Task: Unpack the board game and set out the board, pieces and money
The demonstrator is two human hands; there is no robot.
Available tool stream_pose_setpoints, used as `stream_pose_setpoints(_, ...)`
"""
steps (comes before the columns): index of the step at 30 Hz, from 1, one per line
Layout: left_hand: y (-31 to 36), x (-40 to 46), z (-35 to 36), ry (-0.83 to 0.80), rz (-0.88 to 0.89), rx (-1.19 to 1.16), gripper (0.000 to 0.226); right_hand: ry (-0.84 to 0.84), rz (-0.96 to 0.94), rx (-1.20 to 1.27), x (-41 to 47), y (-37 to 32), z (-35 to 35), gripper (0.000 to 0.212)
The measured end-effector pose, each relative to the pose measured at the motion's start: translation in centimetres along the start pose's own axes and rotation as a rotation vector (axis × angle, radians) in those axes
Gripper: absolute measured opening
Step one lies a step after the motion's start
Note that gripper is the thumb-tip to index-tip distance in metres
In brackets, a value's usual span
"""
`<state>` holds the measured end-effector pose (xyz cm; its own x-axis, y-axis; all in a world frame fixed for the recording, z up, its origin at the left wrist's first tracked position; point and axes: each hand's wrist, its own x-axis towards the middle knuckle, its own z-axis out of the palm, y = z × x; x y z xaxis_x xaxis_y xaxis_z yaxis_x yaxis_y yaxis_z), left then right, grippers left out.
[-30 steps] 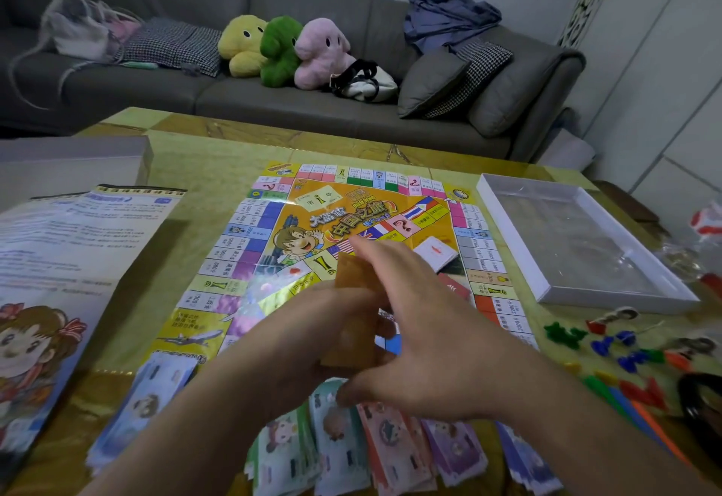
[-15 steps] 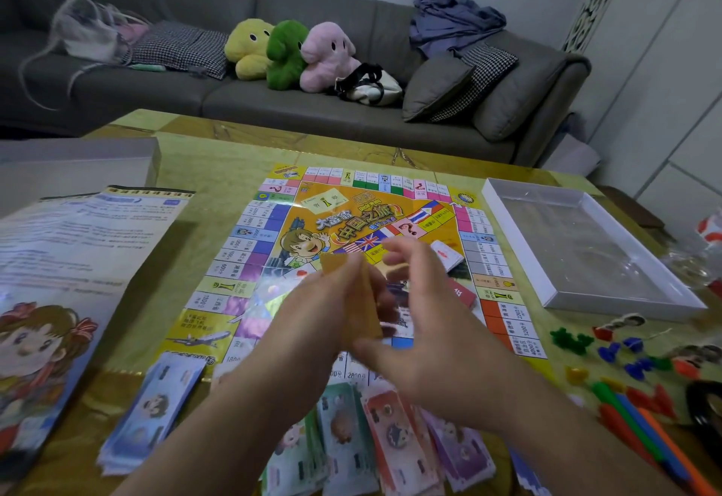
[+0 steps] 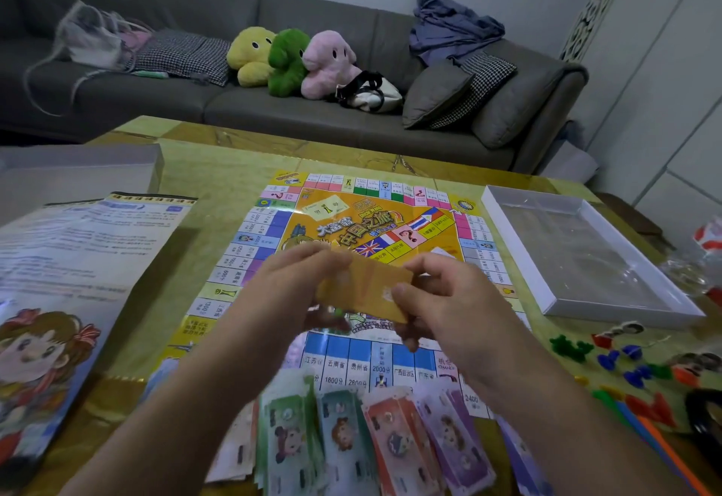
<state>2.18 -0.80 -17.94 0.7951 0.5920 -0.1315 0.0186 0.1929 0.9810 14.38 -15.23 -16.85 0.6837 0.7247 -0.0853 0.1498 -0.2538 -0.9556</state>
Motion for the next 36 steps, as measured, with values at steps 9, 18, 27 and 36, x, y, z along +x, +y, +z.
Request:
stream_pose_setpoints(9,-0.6,0.0,0.4,0.141,0.102,0.232,0.016,0.065,0.003,0.076,1.7,0.2,1.5,0.007)
stream_pose_setpoints(18,0.8,2.3,-2.4,0.321,-0.048,0.178,0.01,0.173,0.024,-0.303,16.2,-0.3,3.7,0.008)
stream_pose_setpoints(27,0.3,4.6,-4.5,0.315,-0.054,0.206,0.012,0.187,-0.013,-0.711,29.9,0.4,7.9,0.024)
stream_pose_setpoints(36,-0.3,5.3,-5.4,0.339,-0.083,0.232,0.012,0.306,-0.188,-1.166,29.9,3.1,10.6,0.059)
